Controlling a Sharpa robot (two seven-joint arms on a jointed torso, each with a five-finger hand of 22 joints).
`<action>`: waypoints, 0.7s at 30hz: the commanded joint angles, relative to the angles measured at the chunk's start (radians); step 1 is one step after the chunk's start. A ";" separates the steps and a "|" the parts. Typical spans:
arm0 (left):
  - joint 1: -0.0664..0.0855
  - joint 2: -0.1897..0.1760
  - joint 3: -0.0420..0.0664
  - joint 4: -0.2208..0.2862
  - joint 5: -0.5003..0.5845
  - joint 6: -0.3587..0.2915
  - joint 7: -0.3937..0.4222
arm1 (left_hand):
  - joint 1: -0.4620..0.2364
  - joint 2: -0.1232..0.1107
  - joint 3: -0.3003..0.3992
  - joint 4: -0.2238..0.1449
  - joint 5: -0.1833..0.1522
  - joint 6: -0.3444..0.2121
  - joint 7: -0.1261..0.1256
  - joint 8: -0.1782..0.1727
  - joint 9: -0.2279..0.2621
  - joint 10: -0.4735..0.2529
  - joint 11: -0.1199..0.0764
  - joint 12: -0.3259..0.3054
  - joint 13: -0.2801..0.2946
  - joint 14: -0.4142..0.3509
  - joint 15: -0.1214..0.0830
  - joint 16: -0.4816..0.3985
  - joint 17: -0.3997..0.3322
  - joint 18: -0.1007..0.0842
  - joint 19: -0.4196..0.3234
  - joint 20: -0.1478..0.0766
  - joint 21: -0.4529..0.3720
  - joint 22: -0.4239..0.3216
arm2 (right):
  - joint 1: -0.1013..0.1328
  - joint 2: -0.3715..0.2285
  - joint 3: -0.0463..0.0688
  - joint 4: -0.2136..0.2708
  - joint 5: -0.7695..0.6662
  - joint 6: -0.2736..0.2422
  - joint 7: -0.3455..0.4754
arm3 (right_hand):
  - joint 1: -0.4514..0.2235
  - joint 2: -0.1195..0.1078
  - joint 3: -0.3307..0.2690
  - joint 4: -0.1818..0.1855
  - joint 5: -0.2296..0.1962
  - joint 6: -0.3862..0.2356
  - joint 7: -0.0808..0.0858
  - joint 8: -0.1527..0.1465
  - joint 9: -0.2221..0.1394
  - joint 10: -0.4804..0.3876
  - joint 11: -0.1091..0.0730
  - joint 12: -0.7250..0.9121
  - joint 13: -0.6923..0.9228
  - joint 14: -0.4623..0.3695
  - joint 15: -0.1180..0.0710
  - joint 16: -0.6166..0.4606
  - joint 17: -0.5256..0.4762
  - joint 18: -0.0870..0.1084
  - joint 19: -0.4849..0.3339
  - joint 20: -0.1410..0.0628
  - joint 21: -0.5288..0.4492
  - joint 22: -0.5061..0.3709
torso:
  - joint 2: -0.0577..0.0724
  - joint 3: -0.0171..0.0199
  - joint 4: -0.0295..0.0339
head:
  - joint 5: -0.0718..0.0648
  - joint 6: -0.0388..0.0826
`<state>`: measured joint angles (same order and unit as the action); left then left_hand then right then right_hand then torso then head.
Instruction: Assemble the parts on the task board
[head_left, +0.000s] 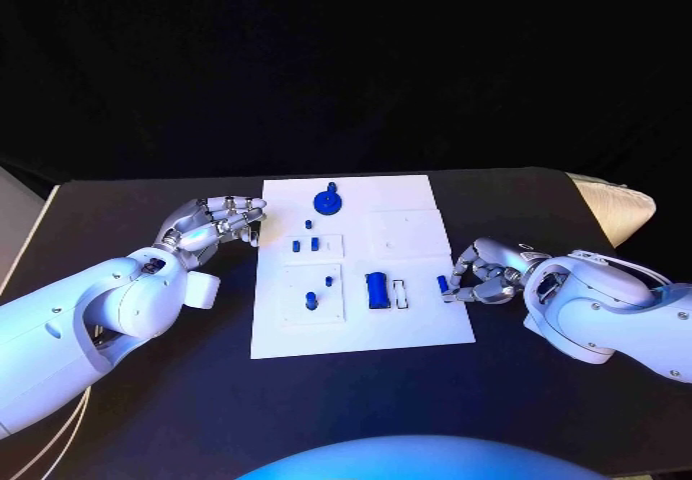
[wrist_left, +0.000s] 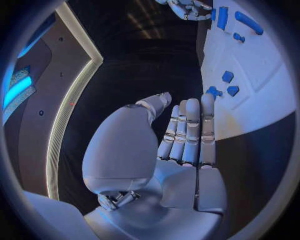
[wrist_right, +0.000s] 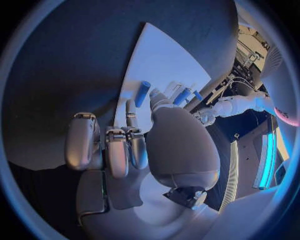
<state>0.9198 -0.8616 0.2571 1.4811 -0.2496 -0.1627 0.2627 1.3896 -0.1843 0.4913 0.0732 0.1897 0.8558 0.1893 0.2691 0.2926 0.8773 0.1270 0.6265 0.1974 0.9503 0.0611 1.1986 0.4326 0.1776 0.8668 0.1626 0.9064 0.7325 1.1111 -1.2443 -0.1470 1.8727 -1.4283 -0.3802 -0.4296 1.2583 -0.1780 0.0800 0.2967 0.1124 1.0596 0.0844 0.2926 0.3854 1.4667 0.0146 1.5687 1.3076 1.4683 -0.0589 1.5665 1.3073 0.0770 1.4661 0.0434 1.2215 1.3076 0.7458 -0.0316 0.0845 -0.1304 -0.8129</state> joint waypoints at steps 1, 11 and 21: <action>0.000 0.001 0.001 0.004 0.006 0.009 0.011 | 0.004 -0.002 0.000 0.003 0.003 -0.004 0.001 0.007 -0.001 -0.009 0.000 0.006 0.001 0.000 0.000 0.005 0.002 0.005 0.005 -0.003 -0.006 -0.001 | -0.003 0.007 0.000 -0.004 -0.018 0.019 -0.042 | -0.009 0.003 -0.004 -0.001 0.007 0.009 -0.002 -0.005 0.001 0.104 -0.009 0.002 0.263 0.101 0.000 0.002 0.257 -0.013 0.021 0.004 0.002 0.085 | 0.001 -0.0002 -0.0006 | 0.000 -0.002; -0.001 -0.001 0.001 0.005 0.006 0.010 0.010 | 0.004 -0.002 0.000 0.003 0.003 -0.004 0.001 0.007 -0.001 -0.009 0.000 0.006 0.001 0.000 0.000 0.005 0.002 0.005 0.005 -0.003 -0.006 -0.001 | -0.007 0.032 0.000 -0.019 -0.024 0.017 -0.061 | -0.013 0.003 -0.004 -0.001 0.008 0.014 -0.003 -0.003 0.001 0.104 -0.010 0.002 0.263 0.102 -0.001 0.003 0.260 -0.014 0.021 0.004 0.005 0.087 | 0.000 0.0001 0.0000 | 0.002 -0.005; -0.001 -0.006 0.001 0.006 0.006 0.009 0.010 | 0.005 -0.001 0.001 0.003 0.003 -0.003 0.001 0.009 -0.001 -0.012 0.000 0.007 0.001 0.000 0.000 0.006 0.002 0.005 0.005 -0.003 -0.006 -0.001 | -0.018 0.066 0.000 -0.039 -0.031 0.027 -0.072 | 0.037 0.018 0.036 -0.006 0.093 0.026 -0.010 -0.010 0.001 0.104 -0.017 0.002 0.263 0.102 -0.007 0.004 0.263 -0.015 0.023 -0.003 0.008 0.092 | 0.001 -0.0003 -0.0003 | 0.001 -0.011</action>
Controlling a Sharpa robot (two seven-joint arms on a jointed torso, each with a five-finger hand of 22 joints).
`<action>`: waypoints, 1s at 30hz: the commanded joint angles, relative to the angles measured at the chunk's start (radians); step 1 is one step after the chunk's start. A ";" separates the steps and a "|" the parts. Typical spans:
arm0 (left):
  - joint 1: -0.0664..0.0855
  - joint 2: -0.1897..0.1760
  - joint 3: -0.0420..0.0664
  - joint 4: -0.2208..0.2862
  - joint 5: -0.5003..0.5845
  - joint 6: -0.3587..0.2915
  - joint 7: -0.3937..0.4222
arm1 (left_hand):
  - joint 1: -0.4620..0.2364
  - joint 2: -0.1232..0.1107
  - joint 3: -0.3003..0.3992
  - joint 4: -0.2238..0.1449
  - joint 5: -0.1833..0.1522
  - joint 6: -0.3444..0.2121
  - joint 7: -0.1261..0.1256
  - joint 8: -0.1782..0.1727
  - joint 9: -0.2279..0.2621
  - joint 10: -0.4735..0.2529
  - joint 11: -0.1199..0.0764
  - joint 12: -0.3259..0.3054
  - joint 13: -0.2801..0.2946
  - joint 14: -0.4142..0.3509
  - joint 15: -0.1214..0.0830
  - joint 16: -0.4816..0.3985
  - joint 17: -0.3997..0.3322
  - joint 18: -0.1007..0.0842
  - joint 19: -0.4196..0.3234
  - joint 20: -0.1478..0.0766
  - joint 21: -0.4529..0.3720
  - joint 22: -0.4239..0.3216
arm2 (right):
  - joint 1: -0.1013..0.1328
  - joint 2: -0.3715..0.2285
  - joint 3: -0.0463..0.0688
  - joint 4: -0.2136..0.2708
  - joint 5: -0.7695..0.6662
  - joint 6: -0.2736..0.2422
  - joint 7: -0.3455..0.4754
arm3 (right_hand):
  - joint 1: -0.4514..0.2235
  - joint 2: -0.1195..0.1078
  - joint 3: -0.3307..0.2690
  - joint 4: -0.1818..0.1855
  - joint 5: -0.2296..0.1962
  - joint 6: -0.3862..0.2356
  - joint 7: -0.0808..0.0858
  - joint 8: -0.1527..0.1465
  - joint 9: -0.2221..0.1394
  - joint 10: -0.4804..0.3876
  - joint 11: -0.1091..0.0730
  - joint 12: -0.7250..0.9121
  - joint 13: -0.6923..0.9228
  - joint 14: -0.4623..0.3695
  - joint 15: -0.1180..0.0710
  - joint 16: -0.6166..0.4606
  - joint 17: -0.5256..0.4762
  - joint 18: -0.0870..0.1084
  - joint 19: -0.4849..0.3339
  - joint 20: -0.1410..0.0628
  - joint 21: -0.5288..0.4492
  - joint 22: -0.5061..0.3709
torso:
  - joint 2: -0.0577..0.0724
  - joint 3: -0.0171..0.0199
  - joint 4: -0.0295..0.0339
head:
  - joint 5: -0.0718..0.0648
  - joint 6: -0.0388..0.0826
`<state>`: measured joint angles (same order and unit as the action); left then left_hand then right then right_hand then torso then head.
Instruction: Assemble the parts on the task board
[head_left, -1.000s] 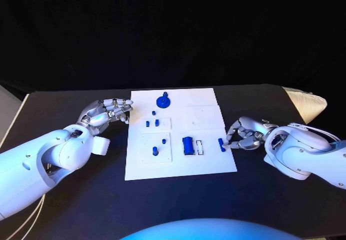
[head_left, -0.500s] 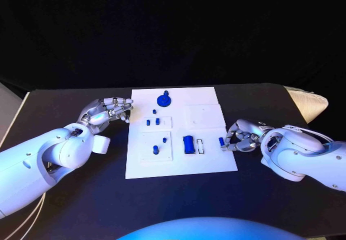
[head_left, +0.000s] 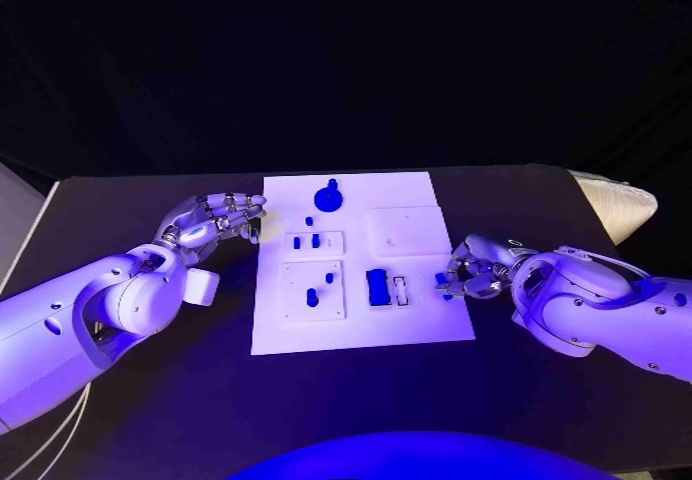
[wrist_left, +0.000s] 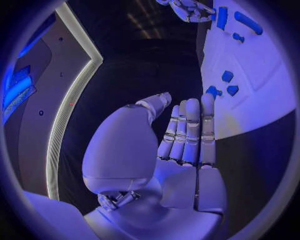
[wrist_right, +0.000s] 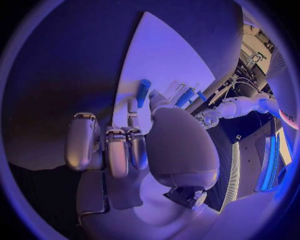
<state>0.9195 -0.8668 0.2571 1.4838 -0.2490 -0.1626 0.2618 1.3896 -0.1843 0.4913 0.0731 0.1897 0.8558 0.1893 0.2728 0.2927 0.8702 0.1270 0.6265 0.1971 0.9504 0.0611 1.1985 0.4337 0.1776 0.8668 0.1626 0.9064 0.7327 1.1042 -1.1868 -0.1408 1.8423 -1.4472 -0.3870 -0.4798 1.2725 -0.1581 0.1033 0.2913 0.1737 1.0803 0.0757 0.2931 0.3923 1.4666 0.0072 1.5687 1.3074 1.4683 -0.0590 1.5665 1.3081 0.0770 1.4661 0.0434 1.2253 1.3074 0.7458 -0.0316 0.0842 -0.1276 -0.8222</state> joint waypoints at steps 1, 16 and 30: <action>0.000 -0.001 0.001 0.004 0.005 0.009 0.010 | 0.005 -0.001 0.001 0.003 0.003 -0.003 0.001 0.005 -0.001 -0.005 0.000 0.007 0.002 0.000 0.000 0.006 0.001 0.005 0.005 -0.003 -0.006 -0.001 | -0.012 0.010 -0.006 -0.010 -0.013 0.038 -0.022 | 0.035 -0.004 0.020 -0.001 0.051 0.007 -0.002 -0.011 -0.006 0.104 -0.010 0.002 0.263 0.102 -0.007 0.004 0.263 -0.015 0.023 -0.003 0.004 0.093 | 0.000 -0.0005 0.0001 | -0.002 -0.003; 0.000 -0.006 0.001 0.007 0.005 0.011 0.009 | 0.005 -0.001 0.001 0.003 0.003 -0.002 0.001 0.006 -0.001 -0.006 0.000 0.007 0.002 0.000 0.001 0.007 0.001 0.005 0.005 -0.002 -0.006 -0.001 | -0.024 0.029 -0.006 -0.018 -0.062 0.100 -0.046 | 0.193 -0.050 0.132 -0.033 0.128 0.043 -0.013 -0.013 -0.008 0.104 -0.020 0.002 0.263 0.102 -0.016 0.004 0.263 -0.016 0.025 -0.012 0.008 0.101 | -0.002 -0.0008 -0.0004 | 0.004 -0.005; 0.000 -0.009 0.001 0.009 0.003 0.013 0.006 | 0.014 0.003 0.006 0.000 0.005 0.000 0.000 0.010 0.000 -0.011 0.000 0.012 0.003 -0.001 0.000 0.008 0.002 0.006 0.006 -0.003 -0.005 0.000 | -0.022 0.020 -0.004 0.033 0.003 0.005 -0.065 | 0.131 -0.063 0.218 -0.003 0.226 0.053 -0.019 -0.004 0.001 0.104 -0.026 0.002 0.263 0.102 -0.020 0.004 0.263 -0.019 0.030 -0.015 0.020 0.113 | -0.001 -0.0006 -0.0010 | 0.012 0.008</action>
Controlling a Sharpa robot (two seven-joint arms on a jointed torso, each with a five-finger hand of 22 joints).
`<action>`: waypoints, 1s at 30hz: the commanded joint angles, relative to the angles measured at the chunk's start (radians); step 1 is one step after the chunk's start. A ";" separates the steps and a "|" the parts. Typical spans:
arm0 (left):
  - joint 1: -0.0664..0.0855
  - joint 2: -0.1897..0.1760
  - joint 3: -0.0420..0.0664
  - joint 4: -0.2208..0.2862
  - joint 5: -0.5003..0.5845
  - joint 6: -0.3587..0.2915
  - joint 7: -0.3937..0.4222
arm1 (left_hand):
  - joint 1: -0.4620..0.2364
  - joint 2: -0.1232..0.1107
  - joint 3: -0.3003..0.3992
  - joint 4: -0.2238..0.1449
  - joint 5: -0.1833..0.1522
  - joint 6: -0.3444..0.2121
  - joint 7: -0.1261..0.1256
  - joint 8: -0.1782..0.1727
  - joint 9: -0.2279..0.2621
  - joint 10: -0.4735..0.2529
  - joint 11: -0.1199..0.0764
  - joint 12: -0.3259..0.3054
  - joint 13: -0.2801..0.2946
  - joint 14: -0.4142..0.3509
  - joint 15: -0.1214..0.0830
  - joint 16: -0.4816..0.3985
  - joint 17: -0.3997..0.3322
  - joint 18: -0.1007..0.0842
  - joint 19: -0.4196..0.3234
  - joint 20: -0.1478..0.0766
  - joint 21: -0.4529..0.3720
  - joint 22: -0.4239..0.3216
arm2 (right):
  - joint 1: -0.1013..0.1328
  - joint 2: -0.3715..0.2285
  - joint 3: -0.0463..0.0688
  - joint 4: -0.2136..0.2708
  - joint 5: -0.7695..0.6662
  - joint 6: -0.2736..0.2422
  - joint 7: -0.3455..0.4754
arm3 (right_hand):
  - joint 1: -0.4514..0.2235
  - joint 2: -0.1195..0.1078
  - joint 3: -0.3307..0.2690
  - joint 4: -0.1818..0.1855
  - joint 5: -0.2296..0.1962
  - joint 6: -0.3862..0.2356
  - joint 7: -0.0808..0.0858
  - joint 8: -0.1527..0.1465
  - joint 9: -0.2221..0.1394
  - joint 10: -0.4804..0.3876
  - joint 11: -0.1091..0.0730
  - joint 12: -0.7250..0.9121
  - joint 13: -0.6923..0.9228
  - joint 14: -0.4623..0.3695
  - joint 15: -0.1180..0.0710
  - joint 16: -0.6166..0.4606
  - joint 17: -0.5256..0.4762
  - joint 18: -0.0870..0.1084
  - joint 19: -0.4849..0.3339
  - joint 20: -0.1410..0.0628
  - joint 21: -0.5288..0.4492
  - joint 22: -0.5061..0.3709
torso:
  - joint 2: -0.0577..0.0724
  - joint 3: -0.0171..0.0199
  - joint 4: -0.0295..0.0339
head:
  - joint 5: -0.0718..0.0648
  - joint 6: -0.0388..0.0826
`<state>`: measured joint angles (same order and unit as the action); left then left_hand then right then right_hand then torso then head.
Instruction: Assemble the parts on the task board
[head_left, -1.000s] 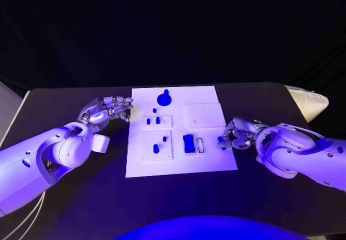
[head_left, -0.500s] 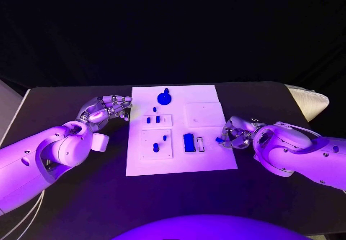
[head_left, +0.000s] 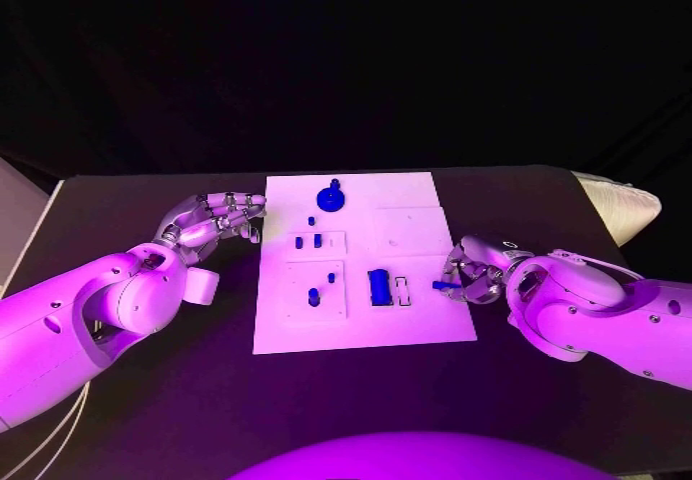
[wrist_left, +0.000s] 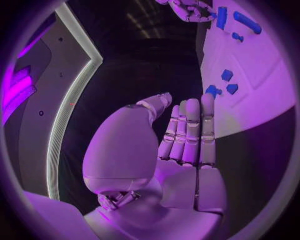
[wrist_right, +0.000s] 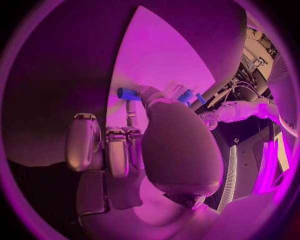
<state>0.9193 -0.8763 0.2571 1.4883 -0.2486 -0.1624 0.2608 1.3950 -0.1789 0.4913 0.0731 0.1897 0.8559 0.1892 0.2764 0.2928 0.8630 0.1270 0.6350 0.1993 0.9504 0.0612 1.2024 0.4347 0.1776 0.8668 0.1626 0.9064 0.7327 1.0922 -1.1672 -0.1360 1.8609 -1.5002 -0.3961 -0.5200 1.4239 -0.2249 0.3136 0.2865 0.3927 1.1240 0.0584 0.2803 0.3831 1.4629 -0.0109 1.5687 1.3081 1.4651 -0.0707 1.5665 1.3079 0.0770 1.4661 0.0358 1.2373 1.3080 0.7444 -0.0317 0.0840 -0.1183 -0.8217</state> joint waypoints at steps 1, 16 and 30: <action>0.000 0.000 0.001 0.004 0.003 0.012 0.007 | 0.009 -0.002 0.006 0.000 0.005 0.000 0.000 0.006 0.000 -0.003 0.000 0.003 0.001 -0.002 0.000 0.004 0.001 0.006 0.006 -0.003 -0.005 0.000 | -0.009 -0.001 -0.008 0.021 0.067 0.008 -0.024 | -0.023 0.004 0.009 0.002 0.008 0.009 -0.002 0.009 0.010 0.108 -0.008 0.002 0.263 0.106 -0.009 0.004 0.263 -0.019 0.030 -0.008 0.009 0.113 | 0.001 -0.0007 -0.0005 | 0.004 0.010; 0.000 -0.002 0.001 0.007 0.002 0.016 0.002 | 0.009 -0.002 0.007 0.000 0.005 -0.001 0.001 0.006 0.000 -0.004 0.000 0.004 0.001 -0.002 0.000 0.005 0.001 0.006 0.006 -0.003 -0.005 0.000 | 0.014 0.012 -0.005 0.084 0.165 -0.061 -0.011 | -0.066 0.004 0.020 0.003 0.004 0.009 -0.005 0.016 0.017 0.108 -0.010 0.002 0.263 0.106 -0.011 0.004 0.263 -0.020 0.033 -0.010 0.017 0.118 | 0.001 -0.0005 0.0002 | -0.002 0.001; 0.000 -0.004 0.001 0.009 0.002 0.019 0.000 | 0.009 -0.002 0.007 0.001 0.005 -0.001 0.001 0.007 -0.001 -0.006 0.001 0.006 0.001 -0.003 0.001 0.005 0.001 0.006 0.006 -0.003 -0.005 0.001 | 0.015 0.064 -0.005 0.062 0.182 -0.074 -0.048 | -0.171 0.003 -0.001 0.004 0.003 0.006 -0.003 0.022 0.025 0.108 -0.008 0.002 0.263 0.106 -0.009 0.004 0.263 -0.021 0.034 -0.009 0.015 0.121 | 0.001 -0.0003 0.0000 | -0.002 -0.004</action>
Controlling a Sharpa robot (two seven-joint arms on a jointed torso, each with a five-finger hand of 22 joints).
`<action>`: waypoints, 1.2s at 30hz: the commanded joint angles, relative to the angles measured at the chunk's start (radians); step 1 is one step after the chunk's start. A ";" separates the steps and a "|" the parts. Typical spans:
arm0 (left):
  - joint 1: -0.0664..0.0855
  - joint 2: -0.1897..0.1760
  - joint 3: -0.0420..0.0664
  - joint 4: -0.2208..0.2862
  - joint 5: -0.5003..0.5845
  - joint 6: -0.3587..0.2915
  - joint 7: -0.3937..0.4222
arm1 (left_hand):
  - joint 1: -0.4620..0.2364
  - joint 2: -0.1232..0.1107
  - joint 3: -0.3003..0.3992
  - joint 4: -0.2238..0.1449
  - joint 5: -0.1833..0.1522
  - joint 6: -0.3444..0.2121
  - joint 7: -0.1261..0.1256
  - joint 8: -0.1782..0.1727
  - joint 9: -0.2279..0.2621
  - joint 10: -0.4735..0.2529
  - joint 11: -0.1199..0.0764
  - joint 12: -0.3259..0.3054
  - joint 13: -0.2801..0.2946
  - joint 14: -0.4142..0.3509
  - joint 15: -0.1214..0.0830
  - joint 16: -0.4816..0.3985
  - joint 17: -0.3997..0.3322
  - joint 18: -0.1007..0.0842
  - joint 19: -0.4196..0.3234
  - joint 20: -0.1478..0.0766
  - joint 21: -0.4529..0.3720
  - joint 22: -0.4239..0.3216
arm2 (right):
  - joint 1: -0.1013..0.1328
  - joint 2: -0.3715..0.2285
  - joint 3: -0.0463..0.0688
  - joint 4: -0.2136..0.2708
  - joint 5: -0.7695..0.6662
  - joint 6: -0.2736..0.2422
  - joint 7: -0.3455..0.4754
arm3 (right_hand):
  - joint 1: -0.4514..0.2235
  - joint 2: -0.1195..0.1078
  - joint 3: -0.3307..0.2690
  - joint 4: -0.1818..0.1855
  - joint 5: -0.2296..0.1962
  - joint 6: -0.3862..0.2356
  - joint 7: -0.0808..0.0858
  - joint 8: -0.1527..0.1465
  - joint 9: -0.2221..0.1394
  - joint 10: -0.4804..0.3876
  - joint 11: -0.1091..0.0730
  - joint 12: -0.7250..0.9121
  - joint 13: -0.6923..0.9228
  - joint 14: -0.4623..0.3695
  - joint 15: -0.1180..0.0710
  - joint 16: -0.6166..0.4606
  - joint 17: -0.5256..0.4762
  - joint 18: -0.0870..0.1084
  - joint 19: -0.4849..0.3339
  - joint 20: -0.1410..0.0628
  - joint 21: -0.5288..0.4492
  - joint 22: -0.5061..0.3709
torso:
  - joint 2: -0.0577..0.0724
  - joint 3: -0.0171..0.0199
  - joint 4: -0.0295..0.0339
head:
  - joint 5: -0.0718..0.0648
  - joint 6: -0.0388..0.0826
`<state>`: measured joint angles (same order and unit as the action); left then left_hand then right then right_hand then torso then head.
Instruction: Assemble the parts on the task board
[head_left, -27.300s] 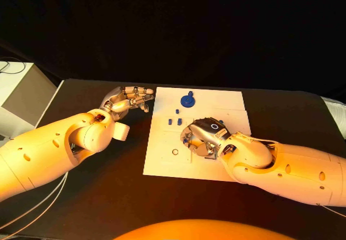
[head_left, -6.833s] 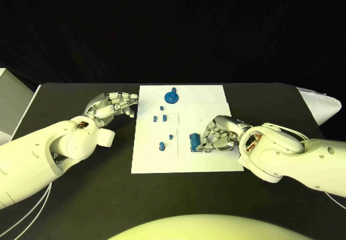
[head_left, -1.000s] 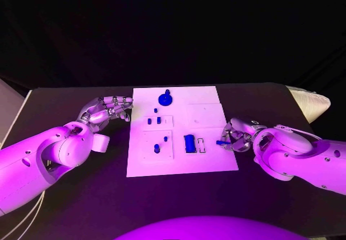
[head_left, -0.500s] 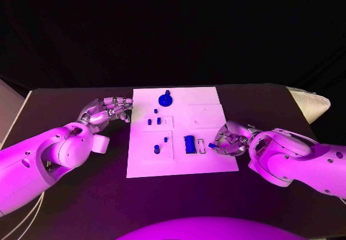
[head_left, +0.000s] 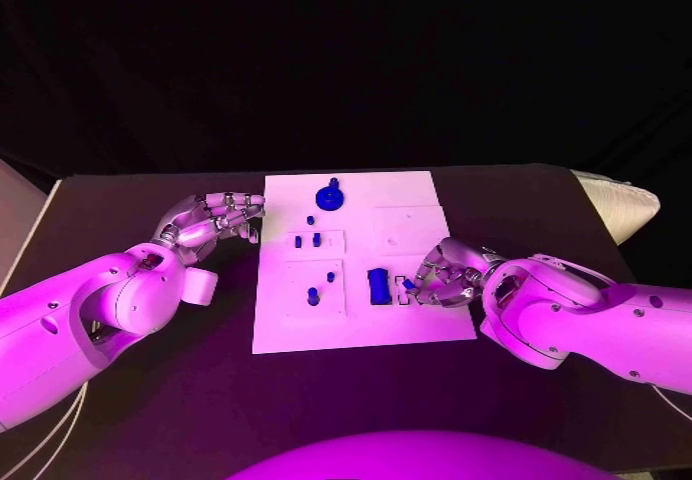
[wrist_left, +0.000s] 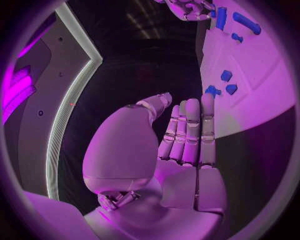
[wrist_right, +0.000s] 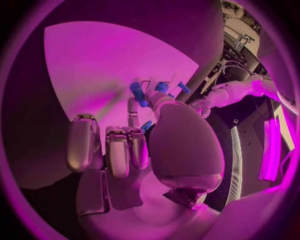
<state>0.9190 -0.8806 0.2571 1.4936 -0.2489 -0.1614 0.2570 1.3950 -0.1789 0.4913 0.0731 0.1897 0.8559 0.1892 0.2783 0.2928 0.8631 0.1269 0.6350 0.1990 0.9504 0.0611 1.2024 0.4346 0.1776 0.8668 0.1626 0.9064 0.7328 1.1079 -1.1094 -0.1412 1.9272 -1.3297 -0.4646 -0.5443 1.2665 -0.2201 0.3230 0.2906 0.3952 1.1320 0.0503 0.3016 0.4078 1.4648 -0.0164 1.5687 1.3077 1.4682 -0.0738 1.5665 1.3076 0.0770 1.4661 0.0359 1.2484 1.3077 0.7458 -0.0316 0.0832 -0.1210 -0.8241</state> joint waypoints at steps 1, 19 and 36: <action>0.000 0.000 0.001 0.004 0.003 0.018 0.003 | 0.009 -0.002 0.007 0.001 0.005 -0.001 0.001 0.005 -0.001 -0.006 0.001 0.006 0.002 -0.003 0.001 0.005 0.002 0.006 0.006 -0.003 -0.005 0.001 | -0.001 0.009 0.000 -0.006 0.012 -0.006 -0.027 | -0.023 -0.001 -0.015 0.000 -0.008 -0.001 0.005 0.002 0.001 0.106 -0.003 0.002 0.263 0.103 -0.006 0.004 0.263 -0.020 0.034 -0.009 0.002 0.121 | 0.000 -0.0004 0.0007 | 0.001 -0.002; 0.000 -0.002 0.001 0.005 0.002 0.022 -0.001 | 0.008 -0.002 0.007 0.002 0.005 -0.002 0.001 0.006 -0.001 -0.007 0.001 0.007 0.002 -0.003 0.001 0.005 0.002 0.005 0.006 -0.002 -0.004 0.001 | -0.001 0.041 0.000 -0.025 0.018 0.017 -0.049 | -0.092 0.025 -0.041 0.002 -0.049 -0.001 0.004 0.006 0.005 0.106 -0.003 0.002 0.263 0.103 -0.006 0.004 0.263 -0.021 0.035 -0.009 0.002 0.124 | -0.001 -0.0007 0.0007 | 0.003 -0.006; 0.000 -0.005 0.001 0.007 0.002 0.022 -0.002 | 0.007 -0.003 0.006 0.003 0.004 -0.002 0.001 0.006 -0.001 -0.009 0.002 0.007 0.002 -0.003 0.001 0.006 0.002 0.005 0.006 -0.002 -0.004 0.001 | -0.001 0.067 0.000 -0.051 -0.014 0.010 -0.052 | -0.094 0.022 -0.046 0.000 -0.053 -0.003 0.004 0.006 0.006 0.106 -0.003 0.002 0.263 0.103 -0.007 0.004 0.263 -0.020 0.035 -0.009 -0.001 0.123 | 0.000 -0.0002 -0.0005 | 0.005 -0.007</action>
<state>0.9190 -0.8858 0.2571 1.4967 -0.2491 -0.1563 0.2509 1.3950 -0.1789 0.4942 0.0759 0.1897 0.8559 0.1892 0.2804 0.2929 0.8596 0.1305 0.6387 0.1996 0.9504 0.0612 1.2023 0.4351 0.1776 0.8668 0.1626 0.9064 0.7328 1.1076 -1.0439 -0.1407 1.8771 -1.3226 -0.4637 -0.5913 1.1825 -0.1939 0.2828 0.2898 0.3457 1.1310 0.0513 0.3093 0.4129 1.4648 -0.0162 1.5687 1.3074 1.4681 -0.0737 1.5665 1.3075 0.0614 1.4662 0.0360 1.2484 1.3074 0.7454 -0.0317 0.0837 -0.1156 -0.8307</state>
